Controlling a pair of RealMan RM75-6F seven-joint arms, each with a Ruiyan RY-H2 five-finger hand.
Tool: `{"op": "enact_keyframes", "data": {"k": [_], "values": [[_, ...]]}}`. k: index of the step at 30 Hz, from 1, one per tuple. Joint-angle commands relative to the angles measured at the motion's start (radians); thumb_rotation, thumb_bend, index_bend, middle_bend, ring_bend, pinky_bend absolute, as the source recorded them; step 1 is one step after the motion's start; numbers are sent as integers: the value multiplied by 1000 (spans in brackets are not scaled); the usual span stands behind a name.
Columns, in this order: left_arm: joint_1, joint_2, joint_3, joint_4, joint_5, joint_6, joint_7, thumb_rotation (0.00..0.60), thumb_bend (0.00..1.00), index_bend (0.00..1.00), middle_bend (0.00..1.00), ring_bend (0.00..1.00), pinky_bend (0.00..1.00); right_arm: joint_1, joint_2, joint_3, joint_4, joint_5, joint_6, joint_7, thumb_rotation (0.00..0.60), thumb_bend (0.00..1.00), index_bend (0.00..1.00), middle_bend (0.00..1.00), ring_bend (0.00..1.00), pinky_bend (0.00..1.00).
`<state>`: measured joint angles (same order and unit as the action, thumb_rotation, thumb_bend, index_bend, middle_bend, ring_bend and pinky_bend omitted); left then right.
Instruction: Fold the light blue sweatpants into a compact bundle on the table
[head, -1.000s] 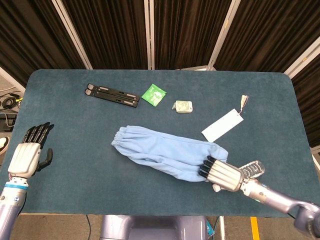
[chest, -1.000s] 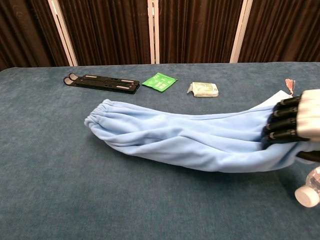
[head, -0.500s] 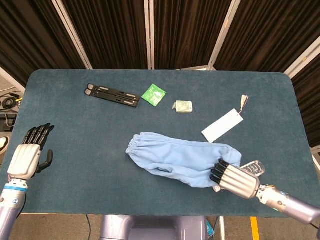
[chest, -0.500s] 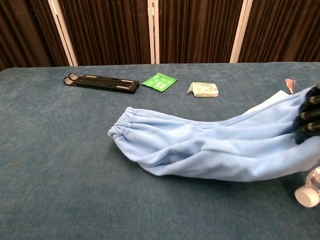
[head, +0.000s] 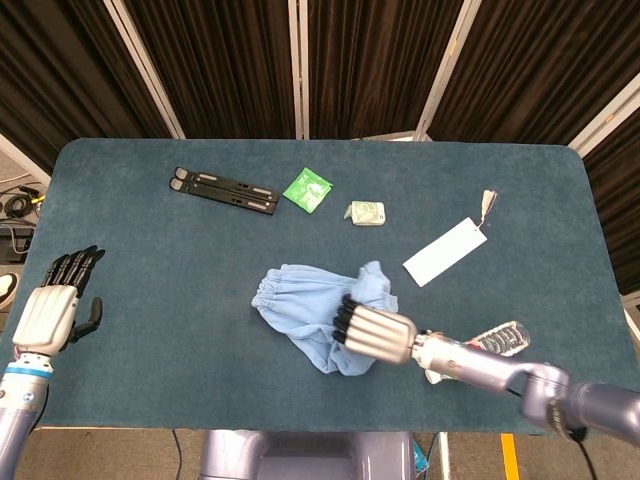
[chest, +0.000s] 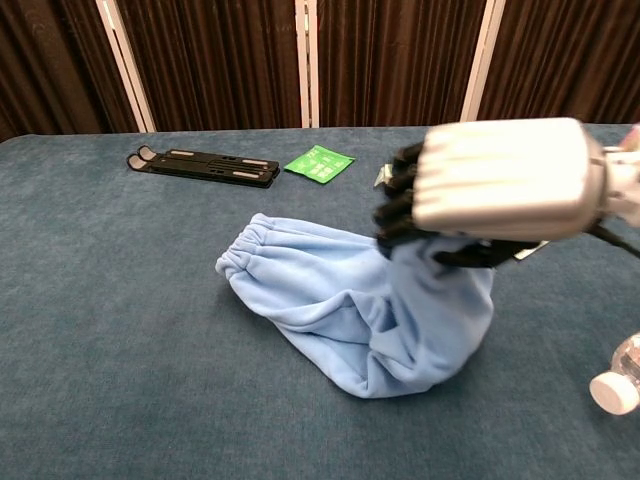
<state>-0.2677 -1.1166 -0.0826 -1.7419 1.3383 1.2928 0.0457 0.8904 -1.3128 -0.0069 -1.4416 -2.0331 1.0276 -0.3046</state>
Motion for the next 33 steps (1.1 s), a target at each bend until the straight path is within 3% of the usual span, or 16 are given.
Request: {"op": "enact_keyframes", "data": {"k": [1,14,16,20,22,24,33], "values": [[-4,0,-1,5,-7,-12,-7,600,687,0,0,0,0,40,-46,34,19,29,-42,-12,600,725,583,563,452,357],[-12,5,-6,17,-19,-43,-40,600,687,0,0,0,0,146,-226,66,162,40,-112,-68,600,703,550,523,441,356],[-12,5,-6,20,-19,-46,-42,600,687,0,0,0,0,147,-270,80,195,61,-99,-69,600,569,474,424,373,326],[-13,4,-5,23,-22,-50,-41,600,688,0,0,0,0,124,-318,108,213,120,-73,-98,600,43,162,103,162,216],[-14,3,-5,24,-21,-51,-41,600,687,0,0,0,0,106,-339,127,216,147,-38,-116,600,0,57,20,80,175],[-13,3,-5,24,-20,-50,-40,600,688,0,0,0,0,91,-357,139,222,161,3,-123,600,0,9,0,25,142],[-13,0,-3,22,-18,-50,-31,600,688,0,0,0,0,51,-329,136,177,216,63,-65,600,0,0,0,0,104]]}}
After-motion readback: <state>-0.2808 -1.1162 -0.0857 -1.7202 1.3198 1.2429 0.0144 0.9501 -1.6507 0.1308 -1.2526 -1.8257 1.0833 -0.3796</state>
